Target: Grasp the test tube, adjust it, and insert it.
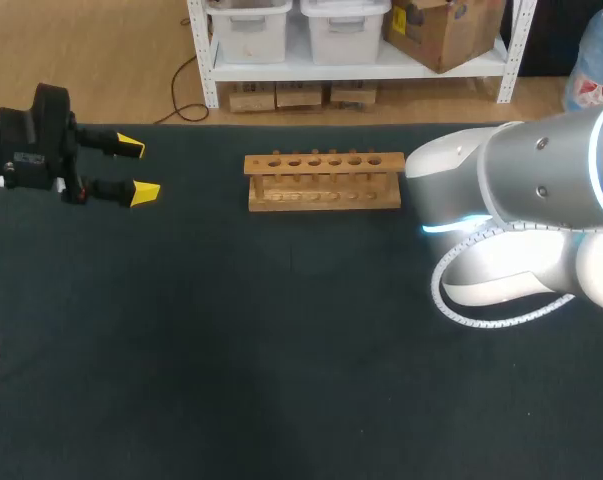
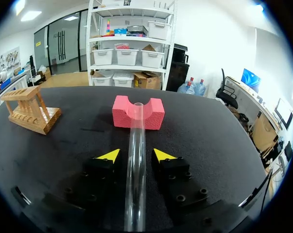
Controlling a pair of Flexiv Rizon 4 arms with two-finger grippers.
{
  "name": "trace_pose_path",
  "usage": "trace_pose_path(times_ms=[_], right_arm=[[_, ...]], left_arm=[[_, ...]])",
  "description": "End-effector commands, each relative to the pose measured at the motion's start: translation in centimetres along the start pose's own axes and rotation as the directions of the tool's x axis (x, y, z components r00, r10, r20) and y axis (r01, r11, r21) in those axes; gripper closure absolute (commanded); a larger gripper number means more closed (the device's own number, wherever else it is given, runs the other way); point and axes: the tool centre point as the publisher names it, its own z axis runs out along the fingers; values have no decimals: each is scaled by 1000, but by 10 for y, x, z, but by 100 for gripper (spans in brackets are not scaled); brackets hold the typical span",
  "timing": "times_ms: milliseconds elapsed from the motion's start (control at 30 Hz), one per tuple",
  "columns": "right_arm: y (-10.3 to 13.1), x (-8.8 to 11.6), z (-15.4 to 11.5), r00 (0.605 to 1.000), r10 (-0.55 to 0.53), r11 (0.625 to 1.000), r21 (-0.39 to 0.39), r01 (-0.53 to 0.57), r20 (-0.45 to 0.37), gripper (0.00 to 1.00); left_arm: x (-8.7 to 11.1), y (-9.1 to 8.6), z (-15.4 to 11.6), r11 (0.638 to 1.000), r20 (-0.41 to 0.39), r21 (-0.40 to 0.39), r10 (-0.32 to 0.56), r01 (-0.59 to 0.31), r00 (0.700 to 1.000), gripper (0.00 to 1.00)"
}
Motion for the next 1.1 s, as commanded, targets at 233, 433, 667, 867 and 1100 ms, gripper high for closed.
trace_pose_path(times_ms=[233,433,667,867,1100], right_arm=[[1,-2,2,1000,-3,1000,2,3,-19,76],[1,-2,3,1000,-3,1000,4,3,-21,80],[0,-3,3,1000,-3,1000,7,3,-19,100],[-1,-4,-2,1000,15,1000,13,-15,-12,100],[-1,-4,-10,999,33,999,15,-32,-9,100]], left_arm=[[2,0,0,1000,7,-1,3,-3,1000,0],[2,0,0,1000,7,-1,3,-3,1000,0],[2,0,0,1000,7,-1,3,-3,1000,0],[2,0,0,1000,7,-1,3,-3,1000,0],[2,0,0,1000,7,-1,3,-3,1000,0]])
